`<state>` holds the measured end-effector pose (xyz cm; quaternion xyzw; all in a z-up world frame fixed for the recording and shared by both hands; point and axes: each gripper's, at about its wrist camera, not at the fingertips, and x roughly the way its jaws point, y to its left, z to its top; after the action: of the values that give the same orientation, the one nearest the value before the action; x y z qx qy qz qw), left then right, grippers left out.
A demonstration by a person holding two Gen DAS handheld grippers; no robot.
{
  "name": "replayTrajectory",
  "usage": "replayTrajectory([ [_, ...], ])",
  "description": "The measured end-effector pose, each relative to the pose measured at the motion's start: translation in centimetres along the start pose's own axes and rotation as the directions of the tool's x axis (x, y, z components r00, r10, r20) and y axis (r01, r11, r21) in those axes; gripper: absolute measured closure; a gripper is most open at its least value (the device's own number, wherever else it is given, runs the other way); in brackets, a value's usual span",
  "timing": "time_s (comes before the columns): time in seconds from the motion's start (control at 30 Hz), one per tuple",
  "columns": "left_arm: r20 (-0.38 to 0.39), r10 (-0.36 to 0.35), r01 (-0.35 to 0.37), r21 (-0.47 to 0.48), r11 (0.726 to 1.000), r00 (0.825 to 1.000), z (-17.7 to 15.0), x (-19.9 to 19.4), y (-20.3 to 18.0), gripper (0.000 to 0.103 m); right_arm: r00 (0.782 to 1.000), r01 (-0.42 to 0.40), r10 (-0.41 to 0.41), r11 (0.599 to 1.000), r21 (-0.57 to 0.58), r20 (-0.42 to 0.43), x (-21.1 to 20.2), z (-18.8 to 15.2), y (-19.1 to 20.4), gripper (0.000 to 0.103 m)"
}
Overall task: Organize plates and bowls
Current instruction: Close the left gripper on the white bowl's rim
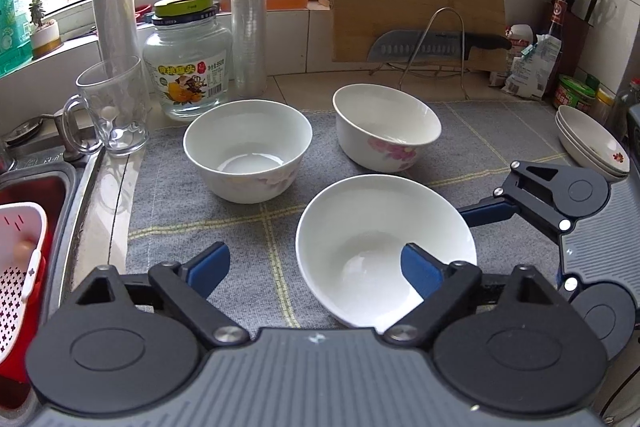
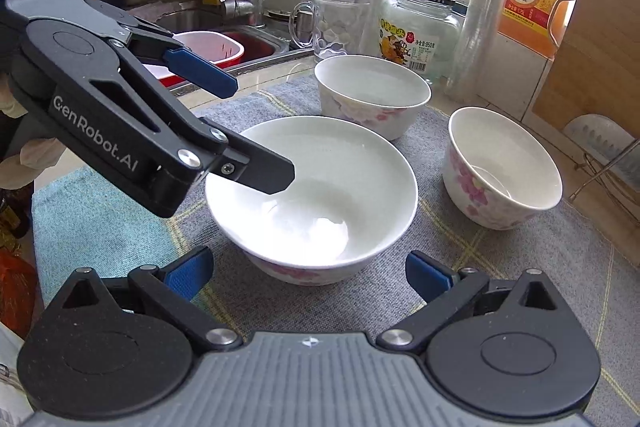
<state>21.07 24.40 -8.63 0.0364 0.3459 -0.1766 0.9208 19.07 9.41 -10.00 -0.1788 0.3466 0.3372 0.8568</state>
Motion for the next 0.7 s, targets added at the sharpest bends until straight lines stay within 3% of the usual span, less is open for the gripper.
replayTrajectory([
  [0.23, -0.037, -0.062, 0.063, 0.046, 0.997, 0.997, 1.1, 1.5, -0.2, 0.026, 1.0, 0.02, -0.02, 1.0, -0.005, 0.014, 0.1, 0.1, 0.0, 0.0],
  [0.37, -0.054, -0.085, 0.088, 0.058, 0.994, 0.995, 1.3, 2.1, -0.3, 0.038, 1.0, 0.019, -0.019, 1.0, -0.016, 0.023, 0.1, 0.2, 0.0, 0.0],
  [0.7, -0.071, -0.121, 0.125, 0.064, 0.99, 0.99, 1.6, 2.6, -0.5, 0.043, 0.999, 0.0, 0.001, 1.0, -0.019, 0.035, -0.2, 0.4, -0.1, 0.013],
])
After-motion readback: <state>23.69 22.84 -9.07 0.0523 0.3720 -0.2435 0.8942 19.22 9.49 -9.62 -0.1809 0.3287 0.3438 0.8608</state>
